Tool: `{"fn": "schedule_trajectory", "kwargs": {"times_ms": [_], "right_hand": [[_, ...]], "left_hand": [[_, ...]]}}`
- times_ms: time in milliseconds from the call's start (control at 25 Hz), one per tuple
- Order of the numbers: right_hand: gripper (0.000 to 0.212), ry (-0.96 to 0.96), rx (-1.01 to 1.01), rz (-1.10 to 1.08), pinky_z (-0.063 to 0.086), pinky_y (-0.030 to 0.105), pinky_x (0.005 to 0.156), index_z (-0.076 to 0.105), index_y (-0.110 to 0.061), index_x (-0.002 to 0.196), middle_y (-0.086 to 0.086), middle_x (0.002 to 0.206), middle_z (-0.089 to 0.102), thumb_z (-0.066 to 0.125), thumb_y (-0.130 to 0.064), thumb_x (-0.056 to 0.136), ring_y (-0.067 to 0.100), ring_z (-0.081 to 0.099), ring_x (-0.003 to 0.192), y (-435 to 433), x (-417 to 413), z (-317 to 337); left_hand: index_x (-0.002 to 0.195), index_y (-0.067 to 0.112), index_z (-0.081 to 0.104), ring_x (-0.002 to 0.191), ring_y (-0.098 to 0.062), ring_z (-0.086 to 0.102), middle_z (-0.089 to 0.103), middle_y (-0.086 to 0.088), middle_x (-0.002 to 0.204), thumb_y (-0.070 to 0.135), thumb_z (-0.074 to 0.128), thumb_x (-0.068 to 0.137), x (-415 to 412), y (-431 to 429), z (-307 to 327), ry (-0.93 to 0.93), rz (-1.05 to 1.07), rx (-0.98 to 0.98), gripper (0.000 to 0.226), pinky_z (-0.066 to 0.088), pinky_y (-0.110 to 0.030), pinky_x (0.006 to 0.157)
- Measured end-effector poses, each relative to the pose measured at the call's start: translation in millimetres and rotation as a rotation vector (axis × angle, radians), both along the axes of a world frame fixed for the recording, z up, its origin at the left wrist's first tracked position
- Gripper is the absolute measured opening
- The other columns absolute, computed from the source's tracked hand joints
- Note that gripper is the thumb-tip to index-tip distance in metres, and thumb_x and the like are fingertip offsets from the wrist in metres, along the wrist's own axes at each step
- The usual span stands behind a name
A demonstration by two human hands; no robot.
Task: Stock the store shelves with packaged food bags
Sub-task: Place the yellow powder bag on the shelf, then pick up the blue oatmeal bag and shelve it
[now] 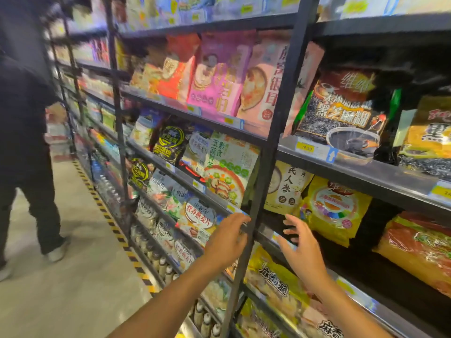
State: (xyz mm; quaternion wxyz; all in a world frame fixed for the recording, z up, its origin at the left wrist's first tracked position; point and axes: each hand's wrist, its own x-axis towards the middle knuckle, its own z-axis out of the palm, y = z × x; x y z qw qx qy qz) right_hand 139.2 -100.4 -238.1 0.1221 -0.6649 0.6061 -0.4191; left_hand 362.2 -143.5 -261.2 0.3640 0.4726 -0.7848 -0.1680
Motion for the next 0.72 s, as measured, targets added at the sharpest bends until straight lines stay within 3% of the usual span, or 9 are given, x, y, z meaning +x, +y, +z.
{"fn": "schedule_trajectory", "kwargs": {"times_ms": [120, 280, 440, 720], "right_hand": [[0.055, 0.084, -0.018, 0.143, 0.054, 0.031, 0.095, 0.048, -0.036, 0.142, -0.014, 0.133, 0.053, 0.075, -0.029, 0.094, 0.002, 0.057, 0.118, -19.2, 50.9, -0.8], [0.067, 0.227, -0.072, 0.222, 0.035, 0.036, 0.120, 0.038, -0.032, 0.154, -0.010, 0.160, 0.035, 0.071, -0.038, 0.096, 0.011, 0.032, 0.150, -69.3, 112.7, -9.0], [0.076, 0.258, -0.113, 0.281, 0.022, 0.044, 0.128, 0.026, -0.036, 0.161, -0.011, 0.172, 0.014, 0.066, -0.047, 0.097, 0.014, 0.009, 0.160, -153.6, 181.0, -18.6], [0.073, 0.216, -0.087, 0.314, 0.026, 0.046, 0.124, 0.035, -0.026, 0.159, -0.005, 0.169, 0.021, 0.070, -0.039, 0.096, 0.016, 0.018, 0.156, -286.2, 283.4, -24.4]], "left_hand": [[0.145, 0.028, 0.050, 0.142, -0.011, 0.035, 0.043, 0.007, 0.155, 0.026, 0.055, 0.104, 54.3, -8.3, -5.4, -0.044, 0.128, -0.064, 0.042, 0.035, -0.032, 0.116], [0.156, 0.030, 0.037, 0.157, -0.022, 0.022, 0.027, 0.000, 0.168, 0.033, 0.061, 0.101, 124.2, -37.7, -19.7, -0.110, 0.313, -0.088, 0.060, 0.035, -0.047, 0.122], [0.159, 0.030, 0.030, 0.159, -0.025, 0.018, 0.022, 0.001, 0.171, 0.043, 0.063, 0.099, 202.1, -93.3, -22.4, -0.251, 0.419, -0.115, 0.069, 0.032, -0.050, 0.124], [0.162, 0.031, 0.027, 0.160, -0.024, 0.015, 0.020, 0.002, 0.172, 0.049, 0.064, 0.097, 320.7, -186.9, -21.6, -0.323, 0.567, -0.046, 0.076, 0.027, -0.049, 0.127]]}}
